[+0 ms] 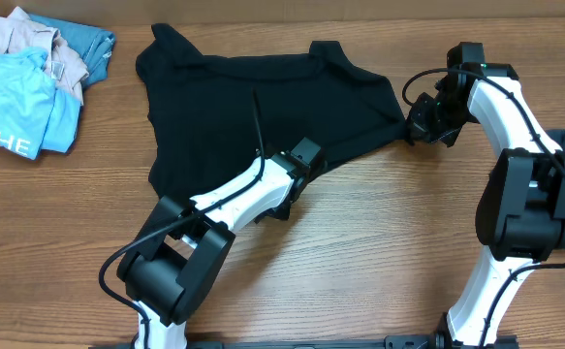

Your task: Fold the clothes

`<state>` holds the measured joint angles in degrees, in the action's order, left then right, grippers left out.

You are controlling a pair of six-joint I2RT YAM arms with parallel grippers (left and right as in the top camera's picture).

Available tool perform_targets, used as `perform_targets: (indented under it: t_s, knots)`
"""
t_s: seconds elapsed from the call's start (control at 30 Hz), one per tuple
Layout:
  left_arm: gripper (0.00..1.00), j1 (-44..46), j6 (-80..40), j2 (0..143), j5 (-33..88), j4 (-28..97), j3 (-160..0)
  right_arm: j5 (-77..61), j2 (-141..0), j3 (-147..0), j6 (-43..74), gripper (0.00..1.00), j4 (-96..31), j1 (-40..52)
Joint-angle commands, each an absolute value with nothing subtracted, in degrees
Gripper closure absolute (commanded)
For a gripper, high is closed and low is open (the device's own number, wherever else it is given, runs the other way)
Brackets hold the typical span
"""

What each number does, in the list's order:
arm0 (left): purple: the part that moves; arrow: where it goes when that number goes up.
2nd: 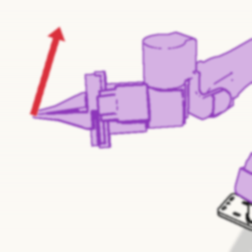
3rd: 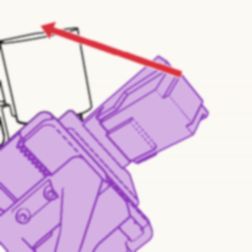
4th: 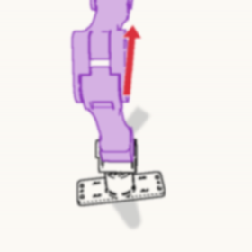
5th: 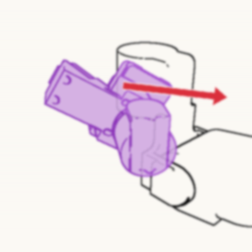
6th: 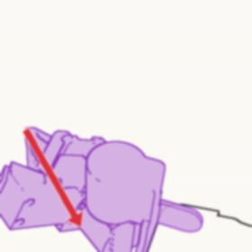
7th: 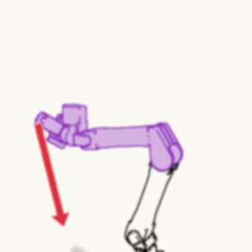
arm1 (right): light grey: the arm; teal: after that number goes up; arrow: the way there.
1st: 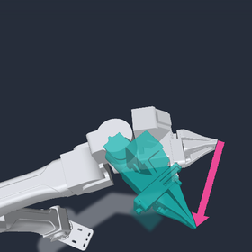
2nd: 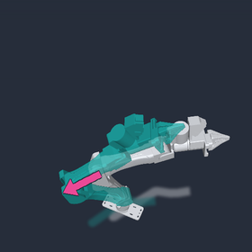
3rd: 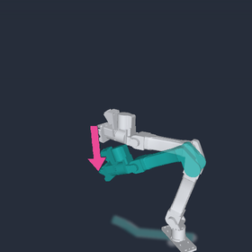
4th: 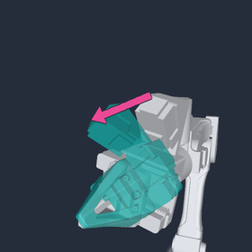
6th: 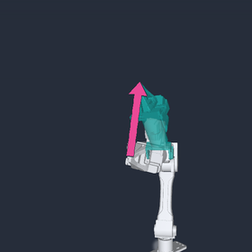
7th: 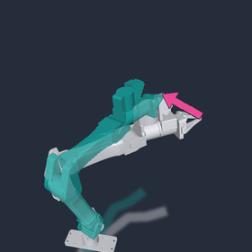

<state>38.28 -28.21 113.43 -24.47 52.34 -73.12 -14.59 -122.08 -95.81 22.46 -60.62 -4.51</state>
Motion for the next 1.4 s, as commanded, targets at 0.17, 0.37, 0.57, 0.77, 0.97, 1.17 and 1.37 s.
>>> perform_targets:
  t_s: [0.17,0.37,0.57,0.77,0.97,1.17,1.37]
  knots:
    - [0.96,38.00,-29.02,114.96,-37.78,56.80,-75.22,-14.63,-120.44,-97.65,22.55,0.96,-60.58,-5.02]
    - [0.96,29.15,-29.36,114.96,-39.92,47.42,-78.02,-14.61,-120.44,-97.62,22.55,0.96,-61.19,-5.02]
    - [0.82,17.15,-26.76,114.96,-40.56,41.25,-78.02,-14.61,-120.44,-97.62,22.55,0.96,-61.21,-5.02]
    - [0.60,9.65,-26.72,114.96,-39.20,41.58,-78.37,-14.61,-120.44,-97.62,22.55,0.96,-61.19,-5.02]
    - [0.33,10.17,-24.91,114.34,-34.65,54.54,-91.20,-14.61,-120.44,-97.62,22.55,0.96,-61.06,-5.02]
    - [0.23,10.44,-27.18,112.68,-25.43,66.72,-100.64,-14.57,-120.44,-97.62,22.55,0.95,-60.18,-5.02]
    - [0.00,11.25,-23.35,111.63,-9.13,72.90,-100.77,-14.28,-120.44,-97.62,22.55,0.95,-59.61,-5.02]
